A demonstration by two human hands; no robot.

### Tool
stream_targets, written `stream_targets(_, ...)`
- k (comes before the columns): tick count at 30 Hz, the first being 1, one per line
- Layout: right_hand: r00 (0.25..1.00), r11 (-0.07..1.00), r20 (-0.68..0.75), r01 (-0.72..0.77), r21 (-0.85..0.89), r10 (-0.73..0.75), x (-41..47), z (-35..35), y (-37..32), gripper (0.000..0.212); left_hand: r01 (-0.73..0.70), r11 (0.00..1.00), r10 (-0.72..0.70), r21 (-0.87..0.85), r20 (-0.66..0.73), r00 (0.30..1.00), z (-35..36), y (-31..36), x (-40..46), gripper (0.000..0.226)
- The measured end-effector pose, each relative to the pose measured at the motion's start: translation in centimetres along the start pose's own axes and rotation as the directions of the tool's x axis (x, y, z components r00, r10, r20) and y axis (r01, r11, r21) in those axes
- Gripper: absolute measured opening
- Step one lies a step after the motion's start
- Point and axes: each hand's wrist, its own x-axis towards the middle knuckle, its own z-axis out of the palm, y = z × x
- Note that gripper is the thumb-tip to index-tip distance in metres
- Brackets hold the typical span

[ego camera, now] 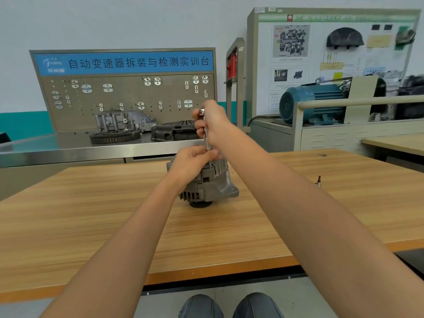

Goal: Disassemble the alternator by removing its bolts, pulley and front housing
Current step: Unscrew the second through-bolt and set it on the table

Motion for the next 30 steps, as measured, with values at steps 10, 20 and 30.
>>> stream_targets(10, 0.954, 0.986, 0.287, -0.047, -0.159, 0.091, 0.4, -0.3, -0.5, 0.028, 0.028, 1.0, -0.028, 0.011, -0.007, 1.0, 0.3, 0.4, -0.3, 0.019)
stream_targets(20, 0.868, 0.951, -0.391, 0.301, -0.074, -0.306, -0.8, 1.8, 1.8, 0.023, 0.05, 0.993, -0.035, 0.107, -0.139, 0.99, 0.4, -0.3, -0.1, 0.038)
stream_targets(30, 0.98, 0.993, 0.2, 0.034, -0.11, -0.011, -0.4, 0.2, 0.2, 0.023, 0.002, 1.0, -0.002, 0.002, -0.04, 0.999, 0.2, 0.1, -0.5, 0.018)
